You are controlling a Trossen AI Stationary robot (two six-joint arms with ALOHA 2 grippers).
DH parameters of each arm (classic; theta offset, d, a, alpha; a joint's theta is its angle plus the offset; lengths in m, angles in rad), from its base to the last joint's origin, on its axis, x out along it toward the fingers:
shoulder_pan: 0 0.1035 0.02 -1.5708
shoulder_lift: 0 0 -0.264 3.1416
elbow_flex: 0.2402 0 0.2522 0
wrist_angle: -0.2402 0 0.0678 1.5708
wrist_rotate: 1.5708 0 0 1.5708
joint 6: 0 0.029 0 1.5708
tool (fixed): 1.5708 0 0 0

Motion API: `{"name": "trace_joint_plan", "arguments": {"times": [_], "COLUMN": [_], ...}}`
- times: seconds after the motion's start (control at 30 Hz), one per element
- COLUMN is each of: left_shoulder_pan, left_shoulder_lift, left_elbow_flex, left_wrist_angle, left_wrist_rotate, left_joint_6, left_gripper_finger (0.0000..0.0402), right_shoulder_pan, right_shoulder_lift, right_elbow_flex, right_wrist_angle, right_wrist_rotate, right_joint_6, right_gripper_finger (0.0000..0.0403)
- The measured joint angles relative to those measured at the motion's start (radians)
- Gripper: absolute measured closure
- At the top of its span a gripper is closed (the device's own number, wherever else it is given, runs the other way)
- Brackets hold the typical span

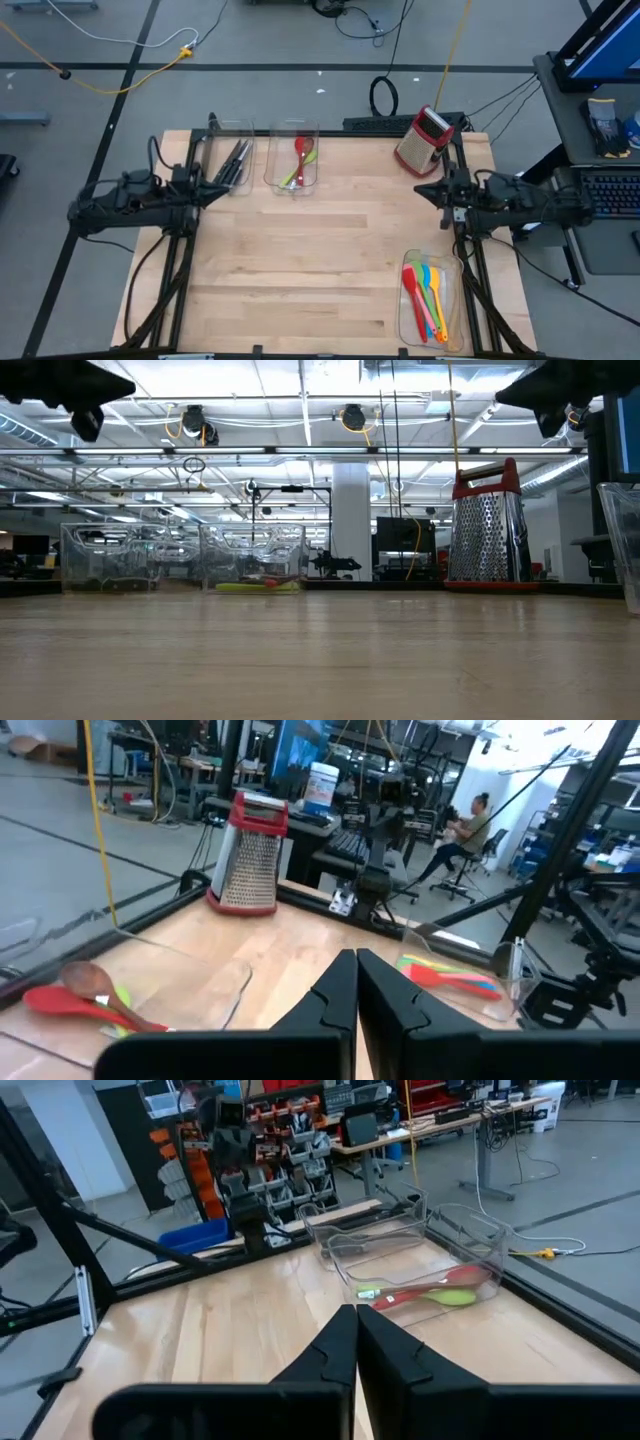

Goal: Pick & Place Kitchen Items
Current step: Return to Home Position

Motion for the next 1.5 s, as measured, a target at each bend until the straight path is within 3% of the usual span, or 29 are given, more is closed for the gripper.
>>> {"name": "trace_joint_plan", "arguments": {"times": [0.1,0.3,0.57,0.73,0.97,1.23,1.5], "left_shoulder_pan": [0.000,0.000,0.000,0.000,0.000,0.000,0.000], "left_shoulder_lift": [-0.058,-0.056,-0.055,-0.055,-0.055,-0.055,-0.055], "left_elbow_flex": [-0.040,-0.118,-0.248,-0.275,-0.296,-0.296,-0.296], "left_wrist_angle": [-0.002,0.026,0.182,0.191,0.198,0.191,0.192], "left_wrist_rotate": [0.012,0.025,0.050,0.060,0.104,0.120,0.100], "left_joint_6": [0.000,-0.021,-0.043,-0.050,-0.034,0.024,0.044], "left_gripper_finger": [0.0399,0.0386,0.0395,0.0384,0.0399,0.0382,0.0398], "right_shoulder_pan": [0.000,0.000,0.000,0.000,0.000,0.000,0.000], "right_shoulder_lift": [-0.048,-0.119,-0.147,-0.159,-0.172,-0.172,-0.172], "right_elbow_flex": [0.000,-0.003,-0.157,-0.260,-0.349,-0.362,-0.362], "right_wrist_angle": [-0.041,-0.087,0.060,0.146,0.153,0.175,0.158], "right_wrist_rotate": [0.001,0.006,0.028,0.031,0.029,0.025,0.027], "right_joint_6": [-0.002,-0.008,0.034,0.053,0.136,0.098,0.081], "right_gripper_finger": [0.0398,0.0399,0.0399,0.0399,0.0399,0.0399,0.0399]}}
